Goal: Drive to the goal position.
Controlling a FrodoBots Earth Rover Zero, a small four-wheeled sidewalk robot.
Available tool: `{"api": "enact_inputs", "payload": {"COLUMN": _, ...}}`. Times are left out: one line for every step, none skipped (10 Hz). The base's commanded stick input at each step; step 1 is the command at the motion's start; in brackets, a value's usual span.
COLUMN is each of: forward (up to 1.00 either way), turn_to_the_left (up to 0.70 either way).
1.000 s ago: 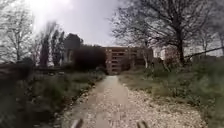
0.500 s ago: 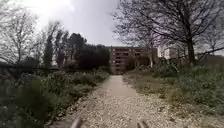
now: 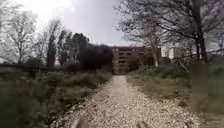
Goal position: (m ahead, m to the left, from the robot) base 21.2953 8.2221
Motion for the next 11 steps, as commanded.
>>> {"api": "enact_inputs", "payload": {"forward": 0.85, "turn_to_the_left": -0.1}}
{"api": "enact_inputs", "payload": {"forward": 0.85, "turn_to_the_left": -0.14}}
{"api": "enact_inputs", "payload": {"forward": 0.85, "turn_to_the_left": -0.31}}
{"api": "enact_inputs", "payload": {"forward": 0.85, "turn_to_the_left": -0.34}}
{"api": "enact_inputs", "payload": {"forward": 0.85, "turn_to_the_left": -0.34}}
{"api": "enact_inputs", "payload": {"forward": 0.85, "turn_to_the_left": -0.34}}
{"api": "enact_inputs", "payload": {"forward": 0.85, "turn_to_the_left": -0.29}}
{"api": "enact_inputs", "payload": {"forward": 0.85, "turn_to_the_left": -0.12}}
{"api": "enact_inputs", "payload": {"forward": 0.85, "turn_to_the_left": 0.0}}
{"api": "enact_inputs", "payload": {"forward": 0.85, "turn_to_the_left": 0.0}}
{"api": "enact_inputs", "payload": {"forward": 0.85, "turn_to_the_left": 0.0}}
